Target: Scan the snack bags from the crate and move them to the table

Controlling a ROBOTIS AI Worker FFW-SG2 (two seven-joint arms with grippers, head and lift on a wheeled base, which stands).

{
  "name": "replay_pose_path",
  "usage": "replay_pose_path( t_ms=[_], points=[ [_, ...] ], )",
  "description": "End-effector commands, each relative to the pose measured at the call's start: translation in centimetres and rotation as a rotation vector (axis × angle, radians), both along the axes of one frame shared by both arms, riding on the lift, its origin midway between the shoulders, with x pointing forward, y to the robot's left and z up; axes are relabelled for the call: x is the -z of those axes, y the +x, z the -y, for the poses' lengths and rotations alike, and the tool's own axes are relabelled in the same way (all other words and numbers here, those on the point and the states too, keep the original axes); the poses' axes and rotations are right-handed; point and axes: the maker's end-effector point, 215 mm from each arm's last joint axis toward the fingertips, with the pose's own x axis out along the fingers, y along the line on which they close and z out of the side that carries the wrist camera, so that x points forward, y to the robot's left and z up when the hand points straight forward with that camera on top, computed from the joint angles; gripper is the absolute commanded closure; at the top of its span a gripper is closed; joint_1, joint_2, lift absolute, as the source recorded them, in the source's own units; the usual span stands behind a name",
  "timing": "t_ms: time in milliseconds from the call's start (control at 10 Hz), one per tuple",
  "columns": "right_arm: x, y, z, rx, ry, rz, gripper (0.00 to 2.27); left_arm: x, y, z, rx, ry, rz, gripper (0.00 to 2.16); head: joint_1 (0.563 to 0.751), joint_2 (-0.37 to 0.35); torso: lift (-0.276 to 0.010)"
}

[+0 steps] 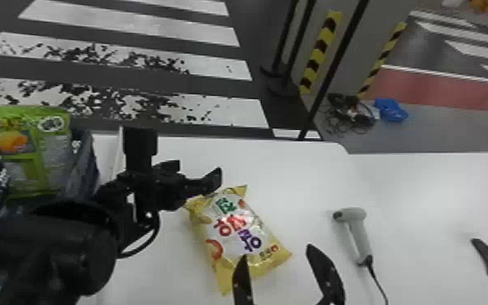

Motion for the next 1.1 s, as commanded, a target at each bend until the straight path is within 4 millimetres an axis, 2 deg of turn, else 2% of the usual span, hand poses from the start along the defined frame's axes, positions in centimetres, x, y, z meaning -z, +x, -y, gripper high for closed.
replay_pose_path(
  t_ms=[0, 100, 200, 400, 600, 800, 1000],
  points=[
    [0.1, 0.3, -0.1, -0.002, 0.009, 0.004, 0.11, -2.7, -0.3, -1.0, -0.037, 0.039, 0.084, 0.03, 0.695, -0.275, -0.095],
    [0.3, 0.5, -0.1, -0.006, 0.013, 0.003, 0.11, -4.2, -0.6, -1.9, -0.075, 0.041, 0.127, 0.03, 0.695, -0.264, -0.095],
    [0.4, 0.5, -0.2, -0.007, 0.019, 0.002, 0.11, -5.7, -1.0, -4.3, -0.135, 0.062, 0.197, 0.03, 0.695, -0.251, -0.095],
    [0.4, 0.7, 0.0, -0.011, 0.04, 0.019, 0.11, -6.8, -1.8, -11.4, -0.291, 0.132, 0.255, 0.03, 0.695, -0.21, -0.095],
    [1.0, 1.1, -0.1, -0.016, 0.04, 0.023, 0.11, -7.7, -4.5, -17.5, -0.4, 0.184, 0.292, 0.03, 0.695, -0.123, -0.095],
    [1.7, 1.4, -0.5, -0.04, 0.047, 0.014, 0.11, -9.1, -7.5, -22.2, -0.476, 0.216, 0.313, 0.03, 0.695, -0.043, -0.095],
    [2.1, 1.6, -0.9, -0.064, 0.06, 0.004, 0.11, -9.9, -10.5, -25.4, -0.527, 0.238, 0.314, 0.03, 0.695, 0.019, -0.095]
  ],
)
